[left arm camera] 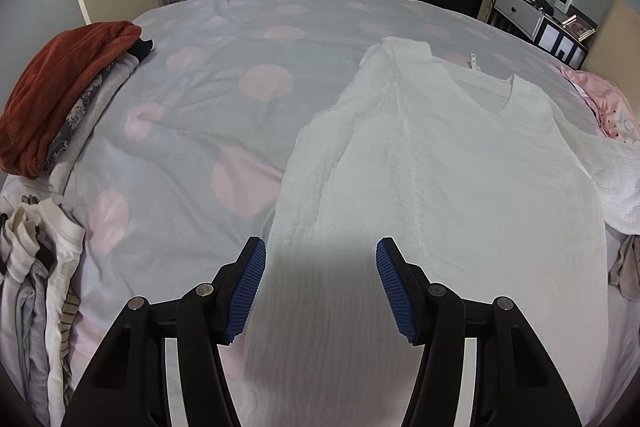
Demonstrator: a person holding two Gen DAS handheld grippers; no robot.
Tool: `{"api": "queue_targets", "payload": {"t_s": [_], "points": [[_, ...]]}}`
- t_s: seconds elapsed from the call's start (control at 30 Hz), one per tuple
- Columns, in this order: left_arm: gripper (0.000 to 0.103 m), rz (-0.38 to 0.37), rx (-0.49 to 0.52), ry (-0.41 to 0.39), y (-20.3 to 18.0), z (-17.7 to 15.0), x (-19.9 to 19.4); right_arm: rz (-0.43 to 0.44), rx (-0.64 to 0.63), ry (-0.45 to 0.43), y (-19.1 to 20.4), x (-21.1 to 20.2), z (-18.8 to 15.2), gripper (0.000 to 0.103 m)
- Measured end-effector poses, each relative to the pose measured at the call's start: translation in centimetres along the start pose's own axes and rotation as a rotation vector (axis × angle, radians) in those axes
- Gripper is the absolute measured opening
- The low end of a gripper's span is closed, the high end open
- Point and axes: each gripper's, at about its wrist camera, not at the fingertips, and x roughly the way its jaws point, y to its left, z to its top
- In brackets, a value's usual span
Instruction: Fold clothes
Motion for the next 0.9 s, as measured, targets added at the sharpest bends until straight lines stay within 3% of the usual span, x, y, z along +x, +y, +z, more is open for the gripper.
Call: {"api": "queue_targets", "payload": {"t_s": [0.37,0.53,0.63,0.73,0.9], "points": [[0.059,0.056,-0.004,0.006,-0.5,1.2,2.7,-0.131,0.177,0.165,-6.7,16.0,2.1,0.004],[0.059,0.09,-0.049,-0.014,0.8,1.7,3.3,-0.102,0.201,0.223,-7.2,20.5,0.6,0.004],[0.059,0.076,-0.092,-0.018,1.9,2.0,3.2,-0.029,0.185,0.244,-6.6,20.6,-0.1,0.007],[0.059,0.084,-0.112,0.007,2.7,1.7,3.6,-0.015,0.152,0.256,-6.0,19.1,-0.6,0.013],[0.059,0.105,-0.191,0.061,5.2,1.2,3.5,0.051,0.169,0.265,-5.8,14.7,-2.4,0.015]]}}
